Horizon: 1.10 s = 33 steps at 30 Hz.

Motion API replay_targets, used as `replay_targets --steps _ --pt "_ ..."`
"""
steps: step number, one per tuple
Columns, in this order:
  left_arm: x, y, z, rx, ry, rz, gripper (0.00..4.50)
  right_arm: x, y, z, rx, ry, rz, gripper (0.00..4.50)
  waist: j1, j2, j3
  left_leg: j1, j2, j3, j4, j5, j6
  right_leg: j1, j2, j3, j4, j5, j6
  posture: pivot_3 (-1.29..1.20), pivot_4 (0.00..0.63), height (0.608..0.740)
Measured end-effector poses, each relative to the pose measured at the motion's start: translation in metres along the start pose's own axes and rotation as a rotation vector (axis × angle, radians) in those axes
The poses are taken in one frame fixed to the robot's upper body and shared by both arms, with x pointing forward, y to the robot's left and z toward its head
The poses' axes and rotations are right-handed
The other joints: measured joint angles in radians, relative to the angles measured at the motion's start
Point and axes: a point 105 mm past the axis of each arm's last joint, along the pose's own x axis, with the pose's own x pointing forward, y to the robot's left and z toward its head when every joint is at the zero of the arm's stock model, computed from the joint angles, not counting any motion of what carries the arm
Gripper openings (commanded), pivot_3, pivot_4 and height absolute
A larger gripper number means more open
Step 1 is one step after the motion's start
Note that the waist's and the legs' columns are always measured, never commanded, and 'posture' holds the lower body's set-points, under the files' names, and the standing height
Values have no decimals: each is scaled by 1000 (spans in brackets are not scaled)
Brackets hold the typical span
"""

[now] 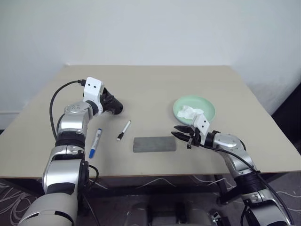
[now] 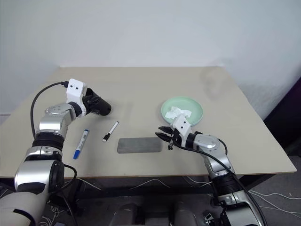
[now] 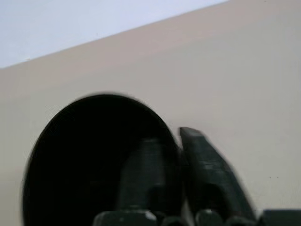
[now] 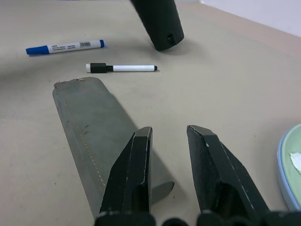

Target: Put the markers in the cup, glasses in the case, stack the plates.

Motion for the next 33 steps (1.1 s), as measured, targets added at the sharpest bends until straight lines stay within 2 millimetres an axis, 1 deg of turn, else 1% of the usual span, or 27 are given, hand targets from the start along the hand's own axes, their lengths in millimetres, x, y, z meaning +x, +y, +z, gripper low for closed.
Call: replay_targets --steps 4,10,14,19,21,23,27,29,33 --pt "3 -6 3 105 34 -64 39 1 -1 0 -2 -2 0 1231 0 0 0 0 0 0 0 0 0 0 0 0 0 0 0 0 0 729" --pt "5 -8 21 284 41 -126 39 1 -1 1 -3 -3 0 1231 0 0 0 0 1 0 0 0 0 0 0 -1 -1 0 0 0 0 729" --pt "3 -12 27 403 64 -220 39 1 -1 1 -5 -4 0 1231 0 0 0 -1 1 0 -1 0 0 -1 0 -1 -1 0 0 0 0 729" --pt "-2 -12 54 465 52 -298 39 1 -1 1 -6 -4 0 1231 0 -1 1 -1 0 1 -1 0 0 -2 0 0 -1 0 0 0 0 729" --pt "-5 -16 58 507 59 -344 39 1 -1 1 -7 -5 0 1231 0 -1 1 -1 0 1 -1 0 0 -2 0 0 -1 0 0 0 0 729" --pt "-7 -19 53 555 95 -399 39 1 -2 2 -9 -6 0 1231 0 -1 1 -1 0 1 -1 0 0 -2 0 0 -1 0 0 0 0 729" --pt "-12 -26 40 593 150 -502 39 1 -2 2 -10 -6 -1 1231 0 -1 1 -1 1 1 0 0 0 -2 0 0 -1 0 0 0 0 729" --pt "-14 -27 34 630 184 -536 39 1 -2 2 -10 -6 -1 1231 0 -1 1 -1 1 1 0 0 0 -2 0 0 -1 0 0 0 0 729" --pt "-20 -24 25 632 226 -568 39 1 -2 2 -10 -5 -1 1231 0 -1 1 -1 1 1 0 0 0 -2 0 0 -1 0 0 0 0 729"
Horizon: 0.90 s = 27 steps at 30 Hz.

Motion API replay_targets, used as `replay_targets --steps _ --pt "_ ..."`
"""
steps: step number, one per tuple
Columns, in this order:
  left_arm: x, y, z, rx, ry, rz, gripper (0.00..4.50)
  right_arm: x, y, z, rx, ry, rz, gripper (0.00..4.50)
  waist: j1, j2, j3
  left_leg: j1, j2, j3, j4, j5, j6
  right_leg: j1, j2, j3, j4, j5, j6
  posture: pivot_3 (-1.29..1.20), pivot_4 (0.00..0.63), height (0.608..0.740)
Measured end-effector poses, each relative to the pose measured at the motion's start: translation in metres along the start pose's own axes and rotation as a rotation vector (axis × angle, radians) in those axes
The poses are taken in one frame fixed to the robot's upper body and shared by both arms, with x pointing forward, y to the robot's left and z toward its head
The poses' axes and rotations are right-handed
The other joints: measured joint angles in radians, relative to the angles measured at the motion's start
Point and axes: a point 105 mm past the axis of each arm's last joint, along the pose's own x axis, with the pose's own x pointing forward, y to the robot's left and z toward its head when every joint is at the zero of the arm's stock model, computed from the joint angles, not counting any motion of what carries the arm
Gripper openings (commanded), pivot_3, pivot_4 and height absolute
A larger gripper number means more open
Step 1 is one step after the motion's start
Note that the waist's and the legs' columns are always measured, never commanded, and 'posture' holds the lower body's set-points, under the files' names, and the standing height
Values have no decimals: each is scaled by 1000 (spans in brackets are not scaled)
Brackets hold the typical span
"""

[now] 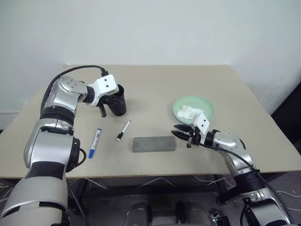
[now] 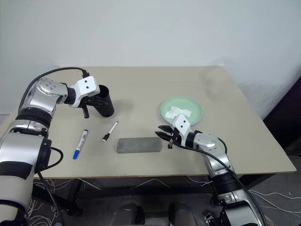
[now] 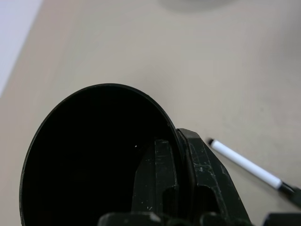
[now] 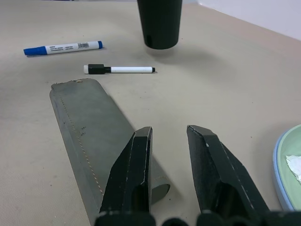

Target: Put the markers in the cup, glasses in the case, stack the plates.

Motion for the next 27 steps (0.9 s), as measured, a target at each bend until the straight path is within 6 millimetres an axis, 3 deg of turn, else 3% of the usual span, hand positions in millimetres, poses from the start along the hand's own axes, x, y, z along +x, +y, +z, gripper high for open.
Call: replay_targets --steps 7,27 --pt "-7 -5 -14 -27 47 -39 39 0 0 0 0 0 0 1231 0 0 0 0 0 0 0 0 0 0 0 0 0 0 0 0 0 729" --pt "-5 -8 -23 -73 76 -48 39 1 -2 4 -11 -5 0 1231 0 0 0 0 0 0 1 0 0 0 0 1 1 0 0 0 0 729"
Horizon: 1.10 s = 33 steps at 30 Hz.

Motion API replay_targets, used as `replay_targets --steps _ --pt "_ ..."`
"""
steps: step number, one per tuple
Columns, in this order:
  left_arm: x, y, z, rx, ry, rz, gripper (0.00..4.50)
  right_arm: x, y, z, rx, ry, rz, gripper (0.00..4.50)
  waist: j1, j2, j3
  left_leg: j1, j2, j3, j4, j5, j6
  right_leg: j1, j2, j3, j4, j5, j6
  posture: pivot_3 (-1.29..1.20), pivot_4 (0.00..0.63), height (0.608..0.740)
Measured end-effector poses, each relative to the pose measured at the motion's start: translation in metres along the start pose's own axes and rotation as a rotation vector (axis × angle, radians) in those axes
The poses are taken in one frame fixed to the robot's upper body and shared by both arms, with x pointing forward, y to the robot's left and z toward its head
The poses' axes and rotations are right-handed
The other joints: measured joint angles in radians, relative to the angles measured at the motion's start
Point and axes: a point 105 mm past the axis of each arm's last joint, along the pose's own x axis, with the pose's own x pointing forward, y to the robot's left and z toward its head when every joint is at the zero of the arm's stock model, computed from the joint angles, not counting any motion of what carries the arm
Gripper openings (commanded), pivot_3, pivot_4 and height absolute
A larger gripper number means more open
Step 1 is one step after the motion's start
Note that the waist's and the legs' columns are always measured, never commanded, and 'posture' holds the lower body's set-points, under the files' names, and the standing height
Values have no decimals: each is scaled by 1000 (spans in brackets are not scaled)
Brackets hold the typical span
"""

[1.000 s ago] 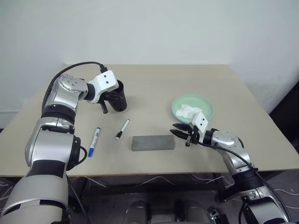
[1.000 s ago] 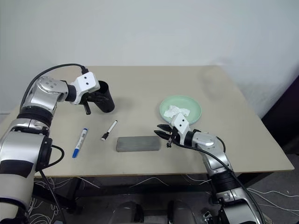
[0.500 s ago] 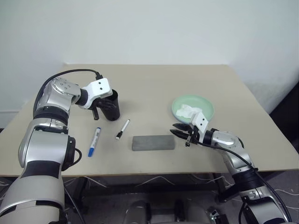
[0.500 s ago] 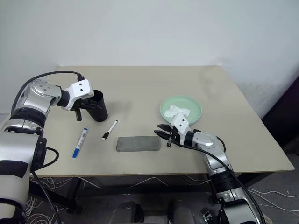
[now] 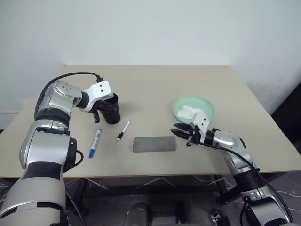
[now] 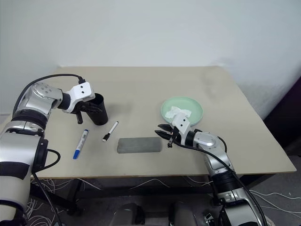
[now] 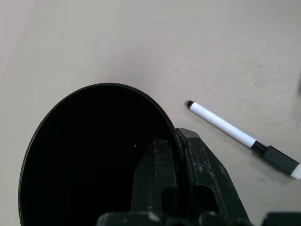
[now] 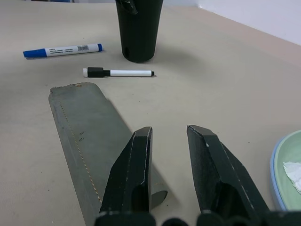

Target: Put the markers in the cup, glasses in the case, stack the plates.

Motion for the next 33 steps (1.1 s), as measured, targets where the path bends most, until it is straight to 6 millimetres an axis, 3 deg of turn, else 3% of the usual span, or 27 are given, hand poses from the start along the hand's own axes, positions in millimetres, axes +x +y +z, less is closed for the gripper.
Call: replay_targets --steps 6,18,33 --pt "1 2 0 -5 1 23 1737 0 0 0 0 0 0 1231 0 0 0 0 0 0 0 0 0 0 0 1 0 0 0 0 0 729" --pt "1 6 3 8 -8 59 1737 0 -1 1 -3 -1 1 1231 0 0 0 0 -1 1 1 -1 2 0 0 3 1 0 0 0 0 729" --pt "-9 17 26 8 -90 88 1737 0 -1 -2 6 7 6 1231 0 0 0 0 -1 1 3 -1 2 0 0 3 3 0 0 0 0 729"
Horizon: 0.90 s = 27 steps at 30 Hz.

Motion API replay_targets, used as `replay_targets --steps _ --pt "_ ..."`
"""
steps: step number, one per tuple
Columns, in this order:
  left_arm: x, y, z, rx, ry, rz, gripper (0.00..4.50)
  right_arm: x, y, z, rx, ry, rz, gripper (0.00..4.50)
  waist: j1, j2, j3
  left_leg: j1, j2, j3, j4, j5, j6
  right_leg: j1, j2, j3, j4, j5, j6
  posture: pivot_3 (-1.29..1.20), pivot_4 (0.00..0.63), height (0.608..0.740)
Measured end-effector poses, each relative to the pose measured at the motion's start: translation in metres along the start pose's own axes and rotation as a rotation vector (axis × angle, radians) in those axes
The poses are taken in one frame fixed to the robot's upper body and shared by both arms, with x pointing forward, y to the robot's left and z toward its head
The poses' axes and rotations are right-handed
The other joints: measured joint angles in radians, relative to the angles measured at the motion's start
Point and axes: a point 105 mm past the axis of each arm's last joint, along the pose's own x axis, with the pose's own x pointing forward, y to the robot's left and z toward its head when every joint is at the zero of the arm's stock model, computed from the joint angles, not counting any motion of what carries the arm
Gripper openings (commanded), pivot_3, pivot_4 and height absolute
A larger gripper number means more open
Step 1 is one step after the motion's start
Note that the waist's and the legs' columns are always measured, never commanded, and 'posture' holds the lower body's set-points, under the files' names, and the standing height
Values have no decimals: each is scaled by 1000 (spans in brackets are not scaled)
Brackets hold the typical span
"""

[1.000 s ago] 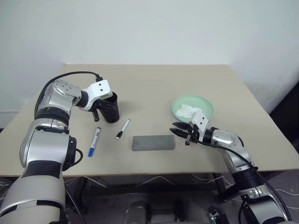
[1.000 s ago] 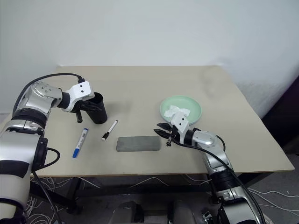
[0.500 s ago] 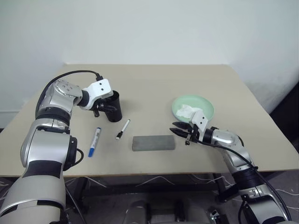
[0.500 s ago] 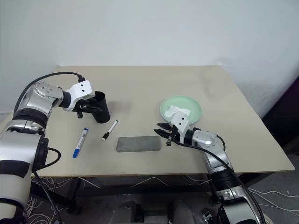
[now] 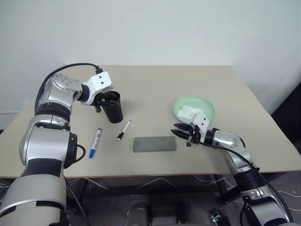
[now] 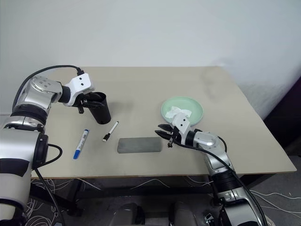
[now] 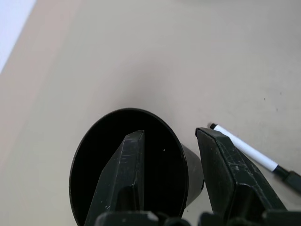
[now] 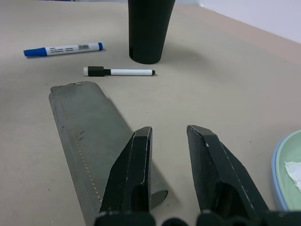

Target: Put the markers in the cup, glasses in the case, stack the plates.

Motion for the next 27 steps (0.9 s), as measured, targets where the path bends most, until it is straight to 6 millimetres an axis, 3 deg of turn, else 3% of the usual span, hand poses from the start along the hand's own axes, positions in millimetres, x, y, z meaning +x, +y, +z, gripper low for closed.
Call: replay_targets --steps 6,9,12,17,21,27 --pt "-20 22 46 26 -215 99 1737 -1 -1 -1 -3 5 1 1231 0 0 0 0 -1 0 0 -1 1 0 0 1 0 0 0 0 0 729" --pt "-25 23 55 -22 -313 130 1737 -3 -1 -1 -7 7 2 1231 -1 0 0 1 -1 0 1 -1 2 0 0 4 2 0 0 0 0 729" --pt "-19 11 48 -104 -357 167 1737 -4 -3 -1 -13 10 -1 1231 -3 0 0 2 -4 1 3 -2 2 -3 -1 10 12 0 0 0 0 729" --pt "4 -41 24 -281 -281 251 1737 -9 -7 -1 -22 23 -4 1231 -5 0 0 1 -4 0 6 -2 3 -4 0 12 14 0 0 0 0 729" --pt "5 -80 21 -397 -224 361 1737 -11 -8 -1 -26 27 8 1231 -1 0 0 2 -5 0 7 -2 3 -2 0 12 13 0 0 0 0 729" --pt "5 -102 -13 -554 -48 546 1737 -11 -12 -3 -23 43 27 1231 -1 1 0 5 -3 -2 7 -2 3 2 0 9 12 0 0 0 0 729"
